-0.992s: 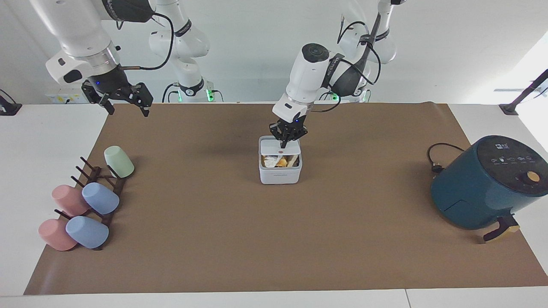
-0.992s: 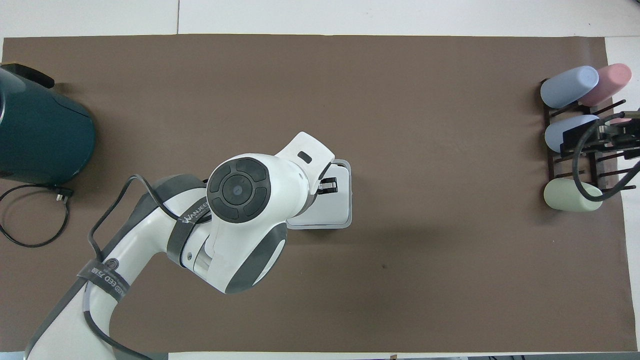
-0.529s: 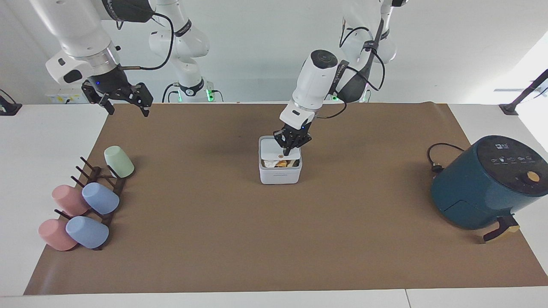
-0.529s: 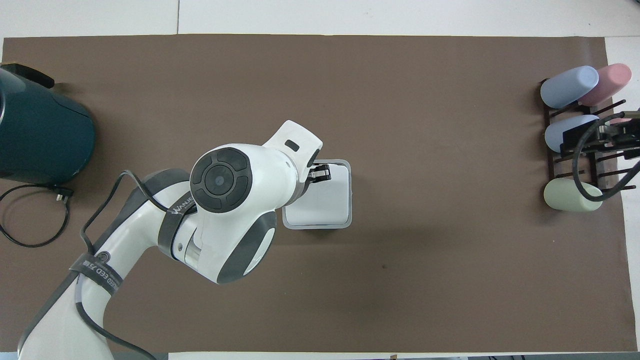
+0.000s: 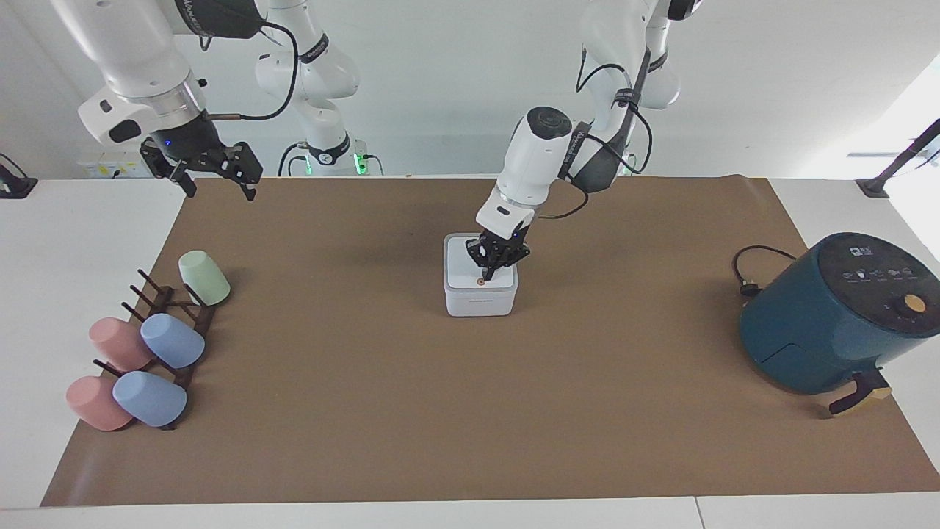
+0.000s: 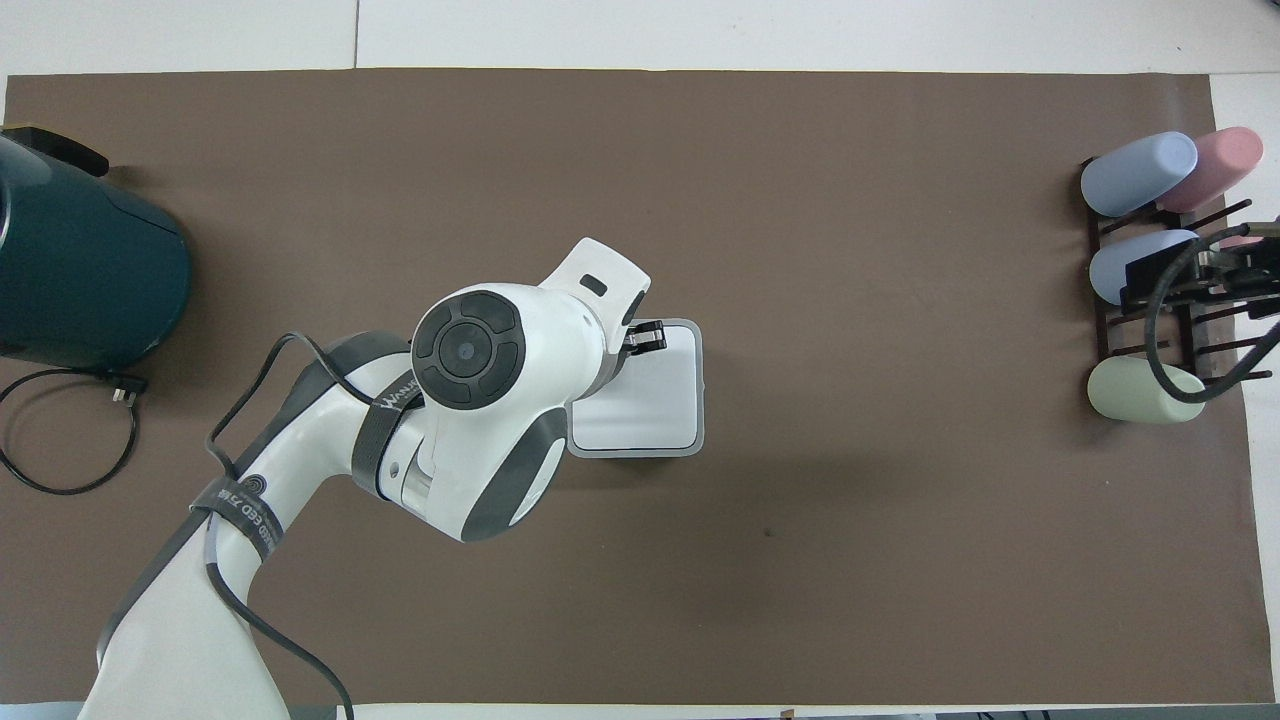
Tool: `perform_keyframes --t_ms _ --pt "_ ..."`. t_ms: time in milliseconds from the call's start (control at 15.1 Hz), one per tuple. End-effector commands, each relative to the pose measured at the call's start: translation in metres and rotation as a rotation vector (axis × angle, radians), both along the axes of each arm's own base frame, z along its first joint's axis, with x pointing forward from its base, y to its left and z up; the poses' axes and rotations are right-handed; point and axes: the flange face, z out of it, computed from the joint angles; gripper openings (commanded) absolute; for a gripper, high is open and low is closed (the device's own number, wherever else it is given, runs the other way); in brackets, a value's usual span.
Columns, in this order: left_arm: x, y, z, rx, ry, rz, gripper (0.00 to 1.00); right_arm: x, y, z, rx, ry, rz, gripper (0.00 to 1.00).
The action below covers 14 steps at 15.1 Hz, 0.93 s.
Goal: Close trash can lid
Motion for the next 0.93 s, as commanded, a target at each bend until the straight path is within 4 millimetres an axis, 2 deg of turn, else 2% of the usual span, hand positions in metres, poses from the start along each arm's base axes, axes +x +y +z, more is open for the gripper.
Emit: perform_keyframes --t_ms 0,264,463,595,860 --pt "-0.003 -0.015 -0.03 0.001 0.008 -0.013 0.0 -0.001 -0.003 0.002 0.002 0.012 0.02 1.0" --pt "-0.007 -0.022 -0.06 0.052 0.007 -0.049 0.0 -0.001 -0.003 0.002 0.002 0.012 0.02 1.0" --pt "-0.005 -0.023 -0.056 0.052 0.008 -0.053 0.0 -0.001 -0.003 0.002 0.002 0.012 0.02 1.0" --pt "-0.002 -0.014 -0.041 0.062 0.02 -0.052 0.0 -0.001 -0.003 0.002 0.002 0.012 0.02 1.0" --pt "0.013 0.029 0.034 0.091 0.065 -0.039 0.0 -0.001 -0.003 0.002 0.002 0.012 0.02 1.0"
